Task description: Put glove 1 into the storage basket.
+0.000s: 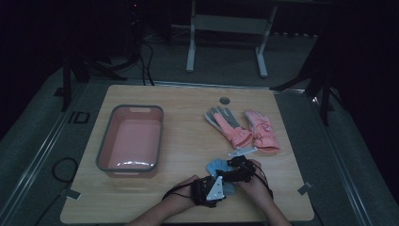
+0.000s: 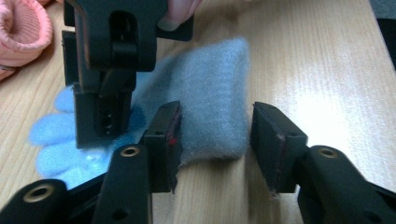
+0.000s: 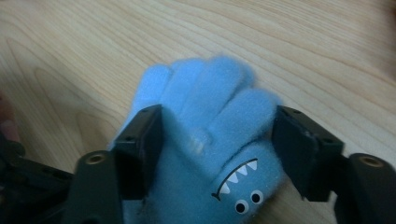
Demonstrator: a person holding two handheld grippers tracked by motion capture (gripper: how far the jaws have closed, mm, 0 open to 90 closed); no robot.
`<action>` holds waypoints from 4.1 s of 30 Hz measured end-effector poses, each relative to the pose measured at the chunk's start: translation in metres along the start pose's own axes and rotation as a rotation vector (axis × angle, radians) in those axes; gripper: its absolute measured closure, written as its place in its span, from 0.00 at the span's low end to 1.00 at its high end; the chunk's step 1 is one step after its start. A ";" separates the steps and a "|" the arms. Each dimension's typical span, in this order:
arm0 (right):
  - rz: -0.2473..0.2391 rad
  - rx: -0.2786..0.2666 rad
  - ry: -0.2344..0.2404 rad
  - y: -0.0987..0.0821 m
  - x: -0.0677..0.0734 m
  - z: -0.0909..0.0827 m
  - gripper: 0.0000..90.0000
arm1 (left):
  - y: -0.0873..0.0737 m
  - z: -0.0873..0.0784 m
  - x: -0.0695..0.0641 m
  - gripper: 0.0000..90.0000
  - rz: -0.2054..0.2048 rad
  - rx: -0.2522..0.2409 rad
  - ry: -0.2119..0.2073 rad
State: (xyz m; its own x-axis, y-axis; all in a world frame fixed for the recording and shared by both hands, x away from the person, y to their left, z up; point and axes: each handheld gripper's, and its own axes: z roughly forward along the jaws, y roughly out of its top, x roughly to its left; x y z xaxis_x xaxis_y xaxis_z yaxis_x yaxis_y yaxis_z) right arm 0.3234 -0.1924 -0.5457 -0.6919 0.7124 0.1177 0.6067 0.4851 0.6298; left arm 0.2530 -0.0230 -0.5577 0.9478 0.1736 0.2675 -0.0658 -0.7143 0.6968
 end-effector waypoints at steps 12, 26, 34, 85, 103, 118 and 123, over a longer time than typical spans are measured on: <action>0.044 0.026 0.100 0.003 -0.002 0.000 0.86 | 0.005 -0.004 0.010 0.84 -0.073 0.033 -0.025; 0.086 -0.069 0.127 0.024 -0.005 -0.022 0.88 | 0.017 -0.030 0.032 0.87 -0.095 0.020 0.015; 0.068 -0.110 0.131 0.053 0.000 -0.031 0.88 | 0.026 -0.053 0.050 0.87 -0.083 0.040 0.042; -0.097 -0.134 0.264 0.206 0.093 0.024 0.88 | -0.043 -0.187 0.105 0.87 -0.187 0.141 0.219; -0.108 -0.093 0.345 0.234 0.145 0.089 0.88 | -0.109 -0.223 0.110 0.87 -0.253 0.233 0.222; -0.068 -0.002 0.290 0.233 0.137 0.132 0.88 | -0.132 -0.198 0.135 0.87 -0.324 0.334 0.144; -0.067 0.046 0.274 0.233 0.138 0.145 0.87 | -0.137 -0.191 0.139 0.86 -0.334 0.373 0.123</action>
State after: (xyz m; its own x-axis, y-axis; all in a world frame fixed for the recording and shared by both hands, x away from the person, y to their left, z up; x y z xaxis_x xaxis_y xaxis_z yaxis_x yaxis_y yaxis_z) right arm 0.4255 0.0924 -0.4940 -0.8069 0.5179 0.2841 0.5692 0.5533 0.6082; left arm 0.3343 0.2288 -0.4884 0.8529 0.4960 0.1627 0.3713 -0.7955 0.4789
